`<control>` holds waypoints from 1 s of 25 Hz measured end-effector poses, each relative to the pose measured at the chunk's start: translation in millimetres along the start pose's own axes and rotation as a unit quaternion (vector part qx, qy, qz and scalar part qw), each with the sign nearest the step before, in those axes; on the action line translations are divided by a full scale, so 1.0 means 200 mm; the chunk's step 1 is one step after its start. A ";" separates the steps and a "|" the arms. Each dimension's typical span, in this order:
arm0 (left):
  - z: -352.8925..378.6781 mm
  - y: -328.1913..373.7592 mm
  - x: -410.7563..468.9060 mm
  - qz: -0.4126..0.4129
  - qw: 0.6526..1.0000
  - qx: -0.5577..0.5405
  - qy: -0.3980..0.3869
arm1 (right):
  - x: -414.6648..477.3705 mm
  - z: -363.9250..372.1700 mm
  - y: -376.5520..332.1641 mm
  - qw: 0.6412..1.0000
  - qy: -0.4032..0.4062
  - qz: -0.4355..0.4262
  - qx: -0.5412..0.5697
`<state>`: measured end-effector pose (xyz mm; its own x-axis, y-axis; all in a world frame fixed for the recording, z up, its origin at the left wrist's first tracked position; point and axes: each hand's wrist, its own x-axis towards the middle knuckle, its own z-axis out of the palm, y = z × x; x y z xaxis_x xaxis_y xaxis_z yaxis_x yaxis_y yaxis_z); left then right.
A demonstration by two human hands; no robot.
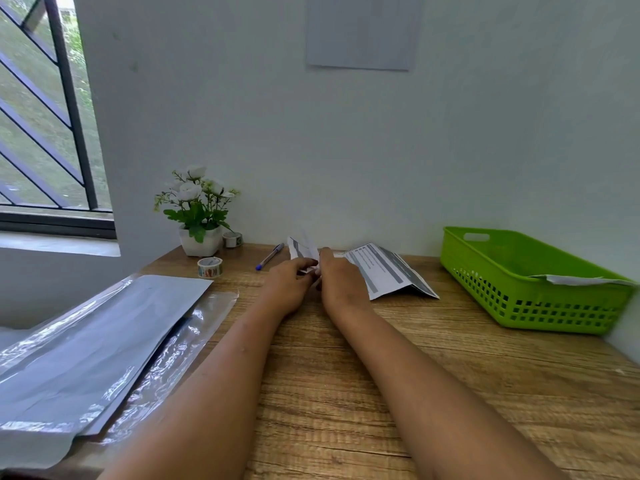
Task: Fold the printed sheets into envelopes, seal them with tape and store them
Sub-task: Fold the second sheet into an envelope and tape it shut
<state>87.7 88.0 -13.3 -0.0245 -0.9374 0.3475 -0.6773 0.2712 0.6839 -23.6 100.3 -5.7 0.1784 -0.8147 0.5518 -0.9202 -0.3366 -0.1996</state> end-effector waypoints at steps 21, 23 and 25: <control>-0.04 -0.03 -0.04 -0.091 0.993 0.071 0.010 | -0.35 -0.66 0.40 0.879 -0.118 0.153 0.436; -0.07 -0.03 -0.07 -0.093 0.994 0.007 0.056 | -0.43 -0.70 0.48 0.855 -0.147 0.175 0.466; -0.09 0.00 -0.11 -0.108 0.988 -0.069 0.088 | -0.46 -0.73 0.53 0.829 -0.156 0.206 0.496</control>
<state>101.2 113.1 -9.4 0.2458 -0.9274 0.2822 -0.5467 0.1078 0.8304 -187.9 209.6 40.6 0.1442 -0.9874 0.0658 -0.2133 -0.0960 -0.9723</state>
